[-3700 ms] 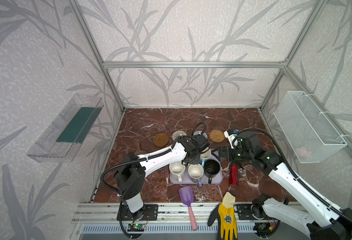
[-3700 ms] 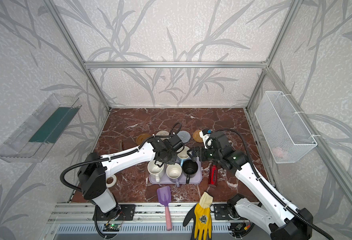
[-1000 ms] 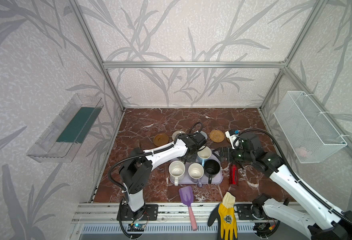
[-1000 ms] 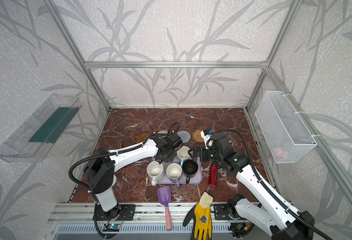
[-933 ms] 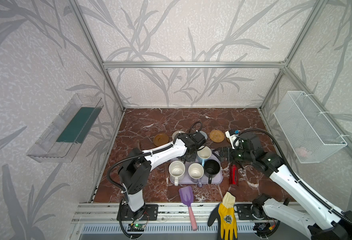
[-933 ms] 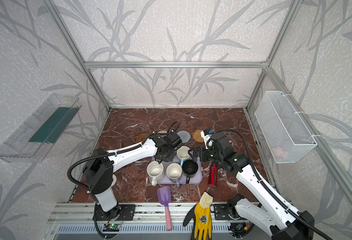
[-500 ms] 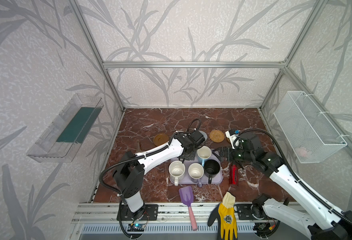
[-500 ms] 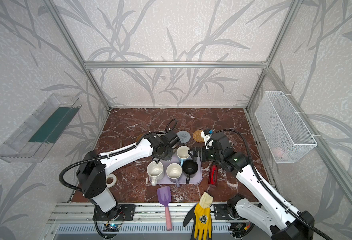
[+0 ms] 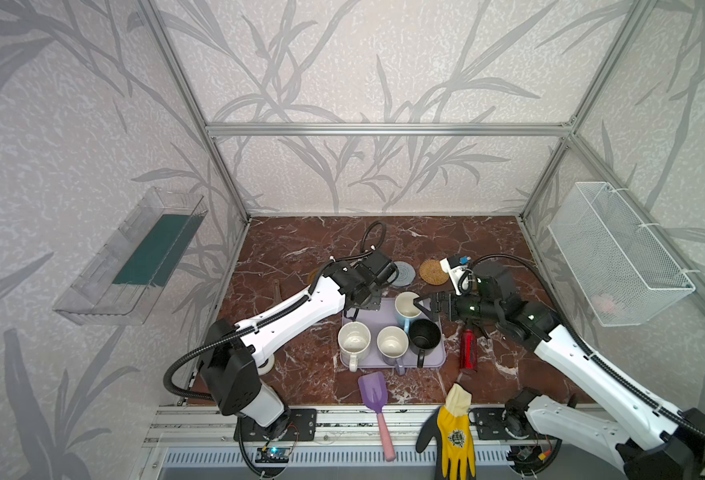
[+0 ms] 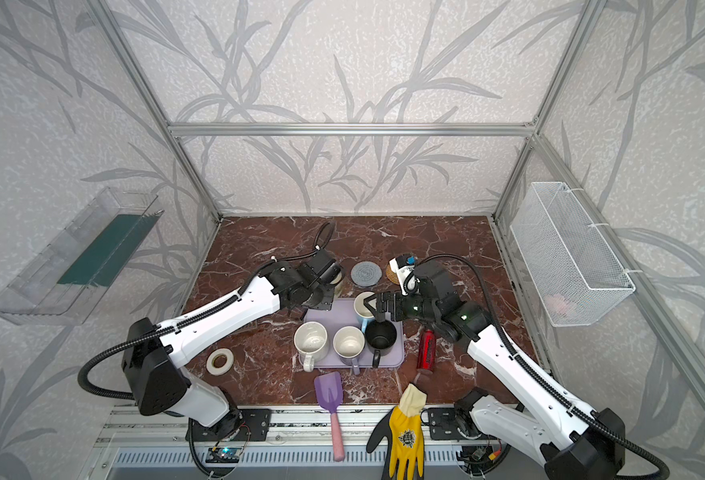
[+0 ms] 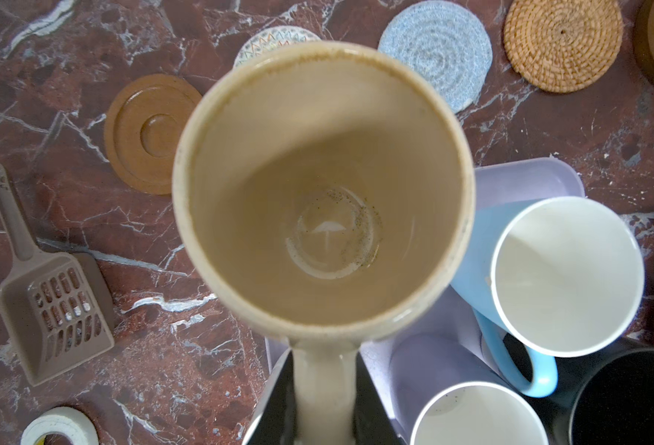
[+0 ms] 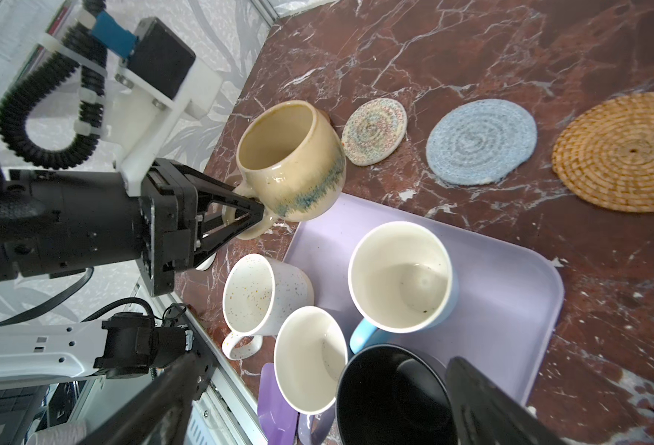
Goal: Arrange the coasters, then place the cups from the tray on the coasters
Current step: 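Lift cream mug with left gripper and carry it toward brown saucer, then lower the held cream mug onto the brown wooden saucer with left gripper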
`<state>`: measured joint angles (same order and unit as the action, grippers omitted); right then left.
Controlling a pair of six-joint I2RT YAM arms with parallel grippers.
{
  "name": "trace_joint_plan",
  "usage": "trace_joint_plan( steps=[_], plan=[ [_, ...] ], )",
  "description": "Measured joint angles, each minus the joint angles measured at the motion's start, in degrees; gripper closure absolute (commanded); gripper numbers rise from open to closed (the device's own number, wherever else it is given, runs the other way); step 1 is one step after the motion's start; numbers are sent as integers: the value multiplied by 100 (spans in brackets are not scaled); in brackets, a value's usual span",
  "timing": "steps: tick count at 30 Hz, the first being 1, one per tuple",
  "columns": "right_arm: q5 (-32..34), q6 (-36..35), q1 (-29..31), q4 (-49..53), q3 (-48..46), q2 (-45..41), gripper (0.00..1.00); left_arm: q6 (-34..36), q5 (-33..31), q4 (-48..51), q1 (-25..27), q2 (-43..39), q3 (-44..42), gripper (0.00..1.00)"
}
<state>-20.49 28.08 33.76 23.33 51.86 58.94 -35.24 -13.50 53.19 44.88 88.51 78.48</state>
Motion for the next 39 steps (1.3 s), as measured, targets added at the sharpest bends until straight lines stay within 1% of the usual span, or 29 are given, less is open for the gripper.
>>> trace_joint_plan(
  steps=[7,11,18,23,28,33,39],
  plan=[
    [48,61,490,-299,660,778,1,170,-103,-26,-525,-466,-264,100],
    [66,111,728,-544,997,1270,1,308,-144,-57,-826,-544,-302,100],
    [203,216,1051,-859,1405,2100,1,669,-247,-433,-1333,-553,-555,100],
    [269,264,1093,-1038,1609,2592,1,870,-260,-789,-1685,-549,-802,100],
    [315,297,1091,-1117,1921,2981,1,1108,-251,-1355,-1937,-531,-1161,100],
    [354,295,1091,-1172,2188,3217,1,1314,-225,-1814,-2070,-385,-1440,100],
    [350,317,1093,-1237,2197,3366,1,1414,-138,-2135,-2306,-179,-1541,100]
  ],
)
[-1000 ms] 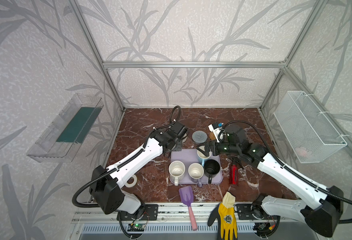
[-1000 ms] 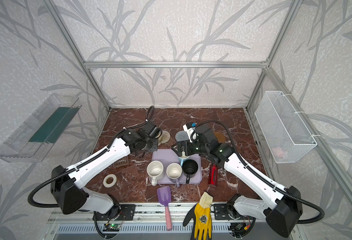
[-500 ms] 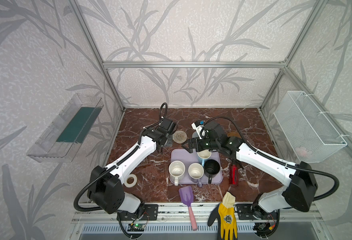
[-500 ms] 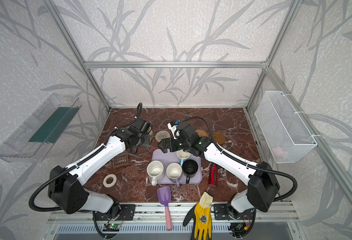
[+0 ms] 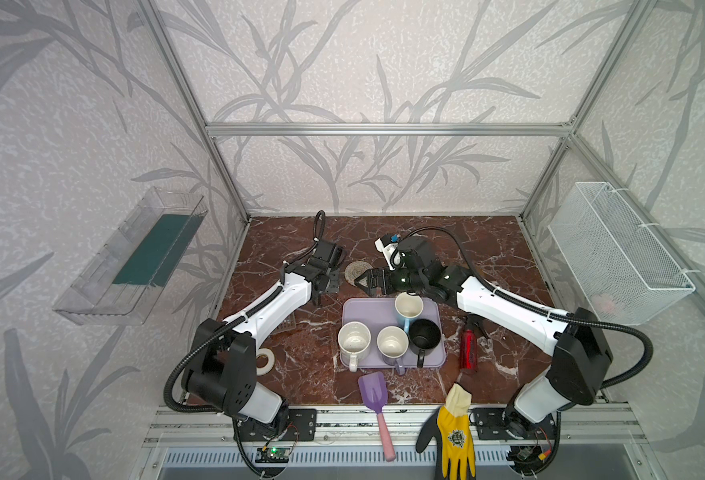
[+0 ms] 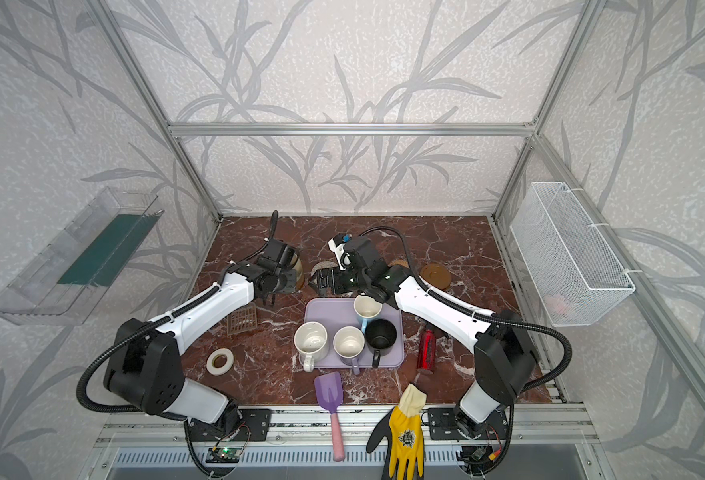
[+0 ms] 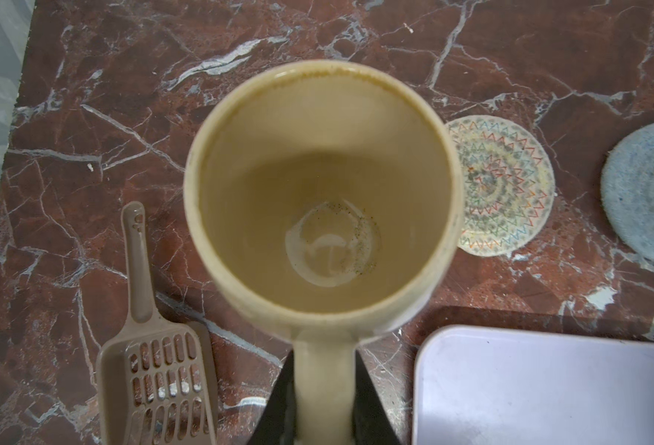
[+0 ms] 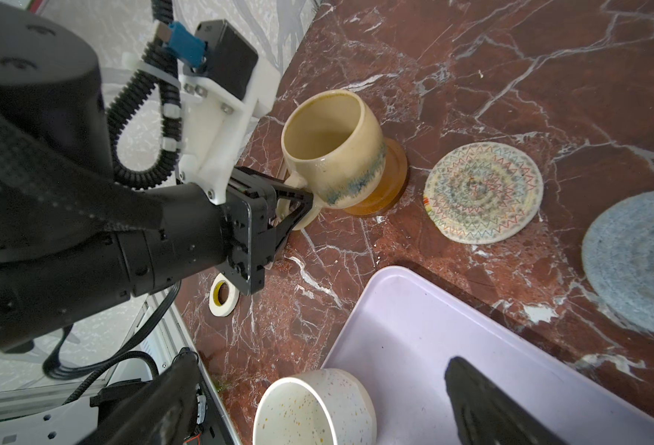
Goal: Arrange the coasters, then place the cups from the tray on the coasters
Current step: 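Lower the held cream mug onto the brown wooden saucer with left gripper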
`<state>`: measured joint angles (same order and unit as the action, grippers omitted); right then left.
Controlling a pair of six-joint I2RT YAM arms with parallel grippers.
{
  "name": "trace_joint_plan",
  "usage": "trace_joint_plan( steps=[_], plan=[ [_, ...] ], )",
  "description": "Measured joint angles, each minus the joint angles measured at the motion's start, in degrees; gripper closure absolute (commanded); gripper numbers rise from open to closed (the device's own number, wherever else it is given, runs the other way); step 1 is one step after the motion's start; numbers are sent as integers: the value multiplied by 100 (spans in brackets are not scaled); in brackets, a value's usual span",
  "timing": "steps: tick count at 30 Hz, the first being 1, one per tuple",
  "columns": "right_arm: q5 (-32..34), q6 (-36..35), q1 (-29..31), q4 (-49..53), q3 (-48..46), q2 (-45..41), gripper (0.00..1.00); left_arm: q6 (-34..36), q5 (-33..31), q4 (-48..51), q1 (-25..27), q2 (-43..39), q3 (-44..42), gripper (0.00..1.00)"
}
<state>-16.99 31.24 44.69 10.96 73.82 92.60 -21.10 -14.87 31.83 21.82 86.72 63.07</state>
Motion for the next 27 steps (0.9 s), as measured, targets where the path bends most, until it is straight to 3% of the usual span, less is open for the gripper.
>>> trace_joint_plan(
  steps=[11,27],
  plan=[
    [2,0,0,7,-2,26,1,66,125,-542,-284,313,-98,100],
    [48,4,0,9,-68,26,1,107,129,-835,-291,734,-122,100]
  ],
)
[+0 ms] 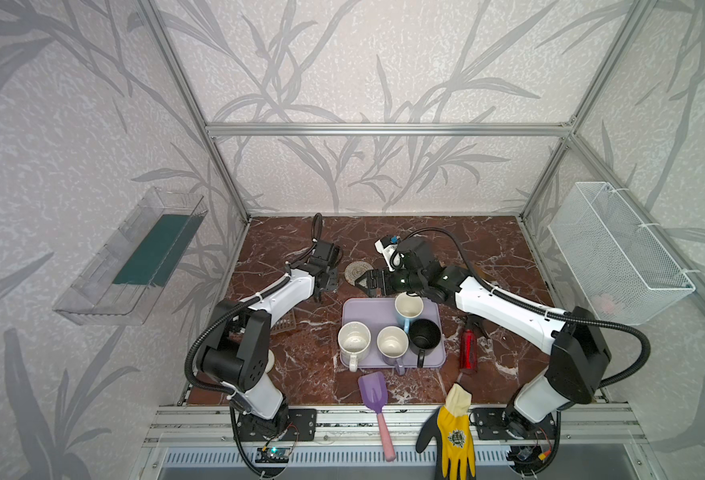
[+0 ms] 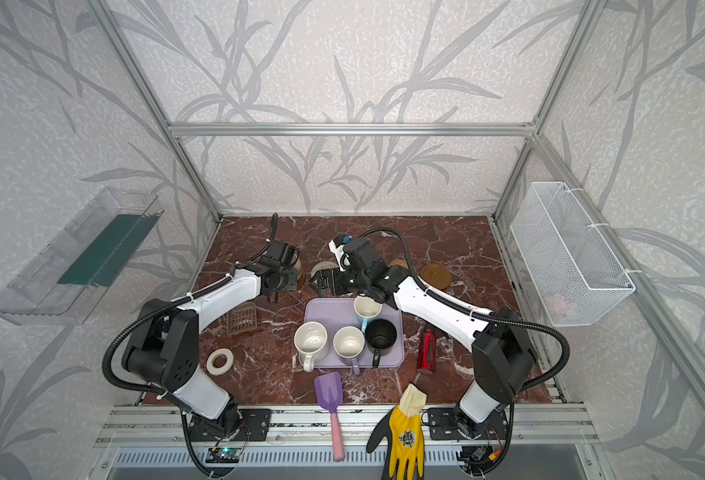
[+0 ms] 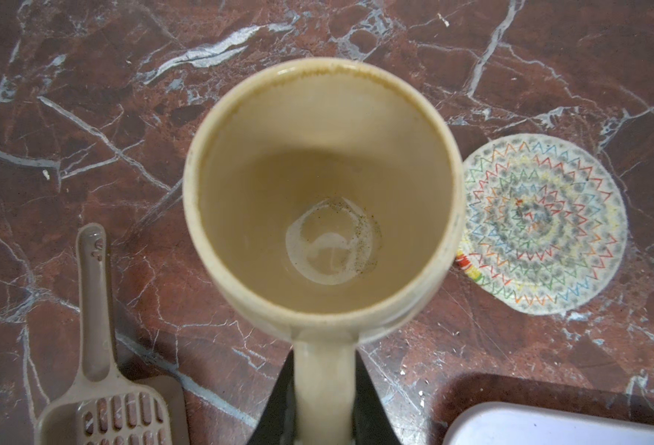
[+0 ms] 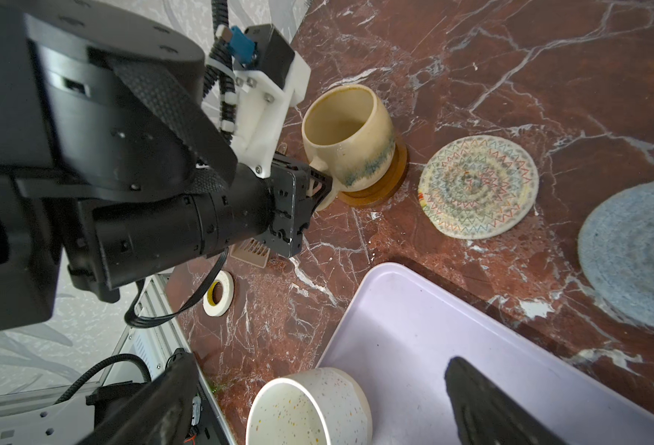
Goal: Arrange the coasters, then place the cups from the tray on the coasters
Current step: 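Lower the held cream mug onto the brown wooden saucer with left gripper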
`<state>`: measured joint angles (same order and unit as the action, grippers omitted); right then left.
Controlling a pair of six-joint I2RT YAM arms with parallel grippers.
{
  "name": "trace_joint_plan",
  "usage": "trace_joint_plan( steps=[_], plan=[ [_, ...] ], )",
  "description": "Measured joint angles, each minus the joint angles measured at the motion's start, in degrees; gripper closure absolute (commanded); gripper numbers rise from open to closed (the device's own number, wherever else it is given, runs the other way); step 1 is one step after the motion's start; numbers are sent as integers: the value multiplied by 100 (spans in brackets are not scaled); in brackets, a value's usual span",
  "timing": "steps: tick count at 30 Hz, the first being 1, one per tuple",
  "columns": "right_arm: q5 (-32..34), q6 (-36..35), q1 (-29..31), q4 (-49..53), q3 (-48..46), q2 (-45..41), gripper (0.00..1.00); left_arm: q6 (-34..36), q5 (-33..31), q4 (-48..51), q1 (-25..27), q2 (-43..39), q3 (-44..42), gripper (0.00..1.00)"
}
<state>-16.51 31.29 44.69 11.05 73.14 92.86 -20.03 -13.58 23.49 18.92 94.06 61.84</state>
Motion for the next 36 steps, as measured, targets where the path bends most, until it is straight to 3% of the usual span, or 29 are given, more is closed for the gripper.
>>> trace_joint_plan(
  steps=[5,9,25,28,32,36],
  plan=[
    [7,24,0,7,-70,0,1,-57,20,4,-24,2,0,99],
    [4,44,0,24,-87,0,1,-70,44,-4,-33,2,-13,85],
    [20,66,0,81,-208,-7,1,-155,214,-33,-72,20,-175,59],
    [20,66,0,83,-208,-22,1,-168,210,2,-72,66,-175,49],
    [44,66,0,90,-208,-57,1,-201,208,46,-79,116,-175,45],
    [59,66,0,92,-208,-90,1,-212,175,72,-92,116,-173,34]
  ],
)
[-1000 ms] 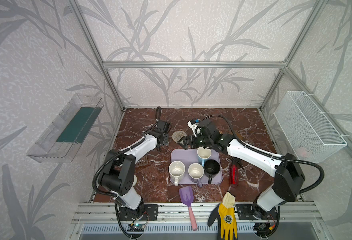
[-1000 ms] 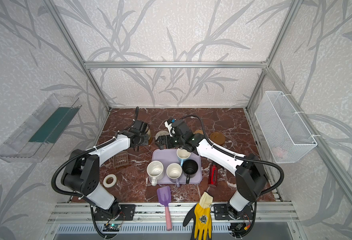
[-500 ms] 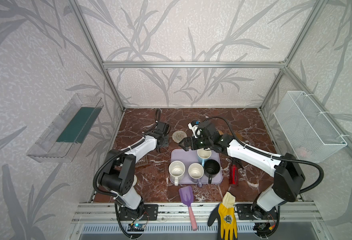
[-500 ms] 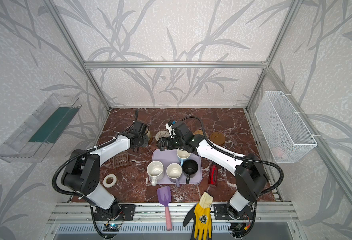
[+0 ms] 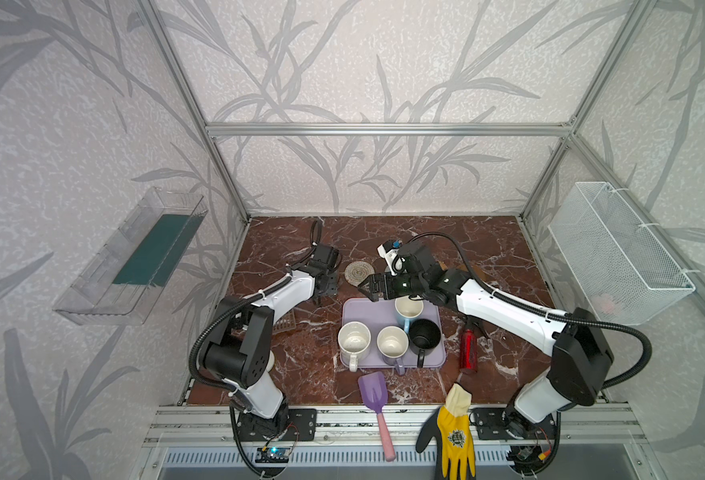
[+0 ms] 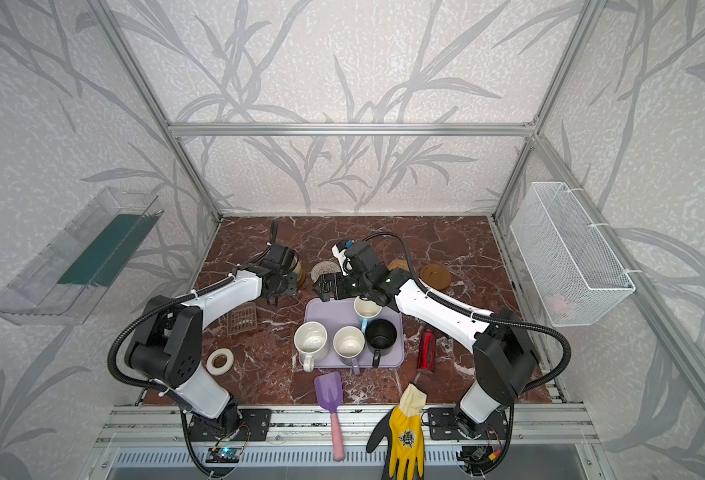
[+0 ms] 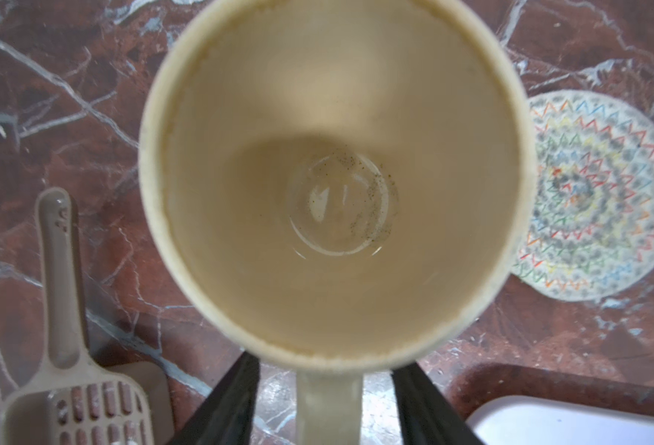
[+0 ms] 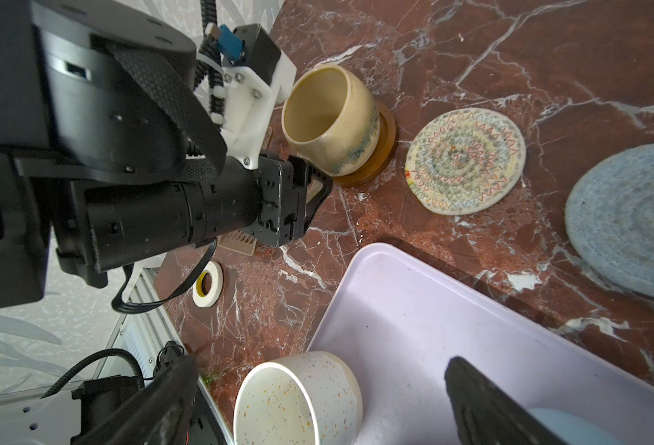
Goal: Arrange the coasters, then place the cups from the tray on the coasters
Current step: 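Lower the held cream mug onto the brown wooden saucer with left gripper, then open left gripper and lift away while right gripper moves toward light-blue mug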
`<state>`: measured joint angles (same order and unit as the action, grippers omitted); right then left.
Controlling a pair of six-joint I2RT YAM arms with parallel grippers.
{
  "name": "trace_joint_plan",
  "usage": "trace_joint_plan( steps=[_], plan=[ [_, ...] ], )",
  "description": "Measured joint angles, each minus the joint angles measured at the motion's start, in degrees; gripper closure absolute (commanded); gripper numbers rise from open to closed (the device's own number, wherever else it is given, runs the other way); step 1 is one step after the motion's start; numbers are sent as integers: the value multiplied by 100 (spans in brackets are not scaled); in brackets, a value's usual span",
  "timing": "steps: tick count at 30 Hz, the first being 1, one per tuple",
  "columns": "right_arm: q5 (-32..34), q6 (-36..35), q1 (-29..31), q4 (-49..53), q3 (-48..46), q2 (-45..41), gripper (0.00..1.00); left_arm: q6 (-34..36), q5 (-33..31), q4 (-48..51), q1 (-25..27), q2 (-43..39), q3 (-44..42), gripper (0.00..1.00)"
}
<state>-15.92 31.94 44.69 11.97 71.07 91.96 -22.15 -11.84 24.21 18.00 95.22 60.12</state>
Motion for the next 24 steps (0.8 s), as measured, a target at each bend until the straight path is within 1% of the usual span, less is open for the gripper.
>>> trace_joint_plan(
  steps=[2,3,5,7,8,10,17,24],
  plan=[
    [0,-2,0,4,0,-2,1,7,-7,28,-2,0,-2,32],
    [2,-2,0,11,0,-2,1,9,-9,48,-2,0,0,29],
    [2,-2,0,26,0,-2,1,-2,-7,87,-7,0,0,19],
    [4,-2,0,37,0,-2,1,42,-11,120,-7,0,0,4],
    [7,-2,0,44,0,-2,1,22,-15,131,-7,-2,0,2],
    [31,-4,0,74,0,-7,1,-13,-26,160,-7,-20,0,0],
    [98,-7,0,247,4,-42,1,-13,-17,286,-7,-269,4,1],
    [216,-52,26,398,4,-214,1,-52,28,649,-7,-804,136,1]
  ],
)
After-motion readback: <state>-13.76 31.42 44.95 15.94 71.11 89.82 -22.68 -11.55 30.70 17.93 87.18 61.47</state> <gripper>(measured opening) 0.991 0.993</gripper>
